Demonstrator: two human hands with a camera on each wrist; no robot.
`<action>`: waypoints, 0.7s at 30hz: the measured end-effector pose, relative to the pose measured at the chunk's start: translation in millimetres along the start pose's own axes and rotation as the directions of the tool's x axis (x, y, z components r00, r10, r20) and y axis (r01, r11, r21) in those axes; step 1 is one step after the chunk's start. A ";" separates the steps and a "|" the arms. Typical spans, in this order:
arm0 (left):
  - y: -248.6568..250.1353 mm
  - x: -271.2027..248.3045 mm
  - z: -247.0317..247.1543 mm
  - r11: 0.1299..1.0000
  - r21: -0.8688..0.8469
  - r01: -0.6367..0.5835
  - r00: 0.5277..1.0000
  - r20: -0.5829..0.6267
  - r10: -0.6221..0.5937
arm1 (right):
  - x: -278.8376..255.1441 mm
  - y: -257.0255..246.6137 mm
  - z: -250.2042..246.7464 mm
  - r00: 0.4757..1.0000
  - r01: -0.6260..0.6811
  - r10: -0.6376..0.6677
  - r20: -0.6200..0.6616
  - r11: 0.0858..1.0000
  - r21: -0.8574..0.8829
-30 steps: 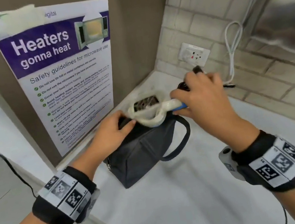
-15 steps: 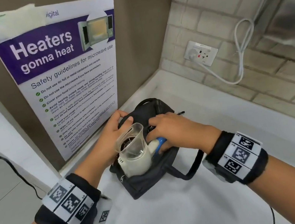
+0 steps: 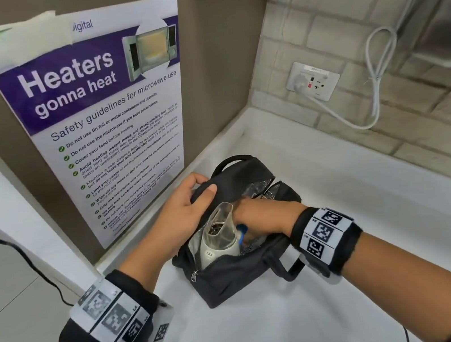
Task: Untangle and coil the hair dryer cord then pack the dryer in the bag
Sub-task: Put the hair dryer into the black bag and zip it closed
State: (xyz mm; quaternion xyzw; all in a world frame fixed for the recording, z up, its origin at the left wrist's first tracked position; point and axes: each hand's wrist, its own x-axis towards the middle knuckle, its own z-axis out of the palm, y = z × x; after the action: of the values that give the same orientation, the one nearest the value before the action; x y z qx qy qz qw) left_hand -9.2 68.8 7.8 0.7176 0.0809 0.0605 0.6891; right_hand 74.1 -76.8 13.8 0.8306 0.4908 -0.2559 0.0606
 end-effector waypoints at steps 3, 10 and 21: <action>-0.2 -0.7 -2.8 0.992 0.122 -0.039 0.999 -0.016 0.041 | -1.7 4.3 1.7 1.000 -0.016 0.016 0.009 0.998 0.053; 4.3 -13.5 -11.9 0.958 0.263 -0.109 0.994 0.019 0.108 | -15.4 12.8 1.2 0.986 -0.043 0.069 -0.154 0.985 0.168; 19.3 -38.6 -22.2 0.740 0.647 -0.183 0.982 0.160 0.103 | -41.3 5.6 -14.0 0.926 -0.097 0.243 -0.288 0.892 0.442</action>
State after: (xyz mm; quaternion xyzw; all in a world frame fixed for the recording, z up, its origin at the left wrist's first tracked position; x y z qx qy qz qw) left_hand -50.7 82.1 29.0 0.9205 0.0022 0.0399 0.3886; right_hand 67.9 -107.1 45.0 0.8956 0.3514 -0.2039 -0.1815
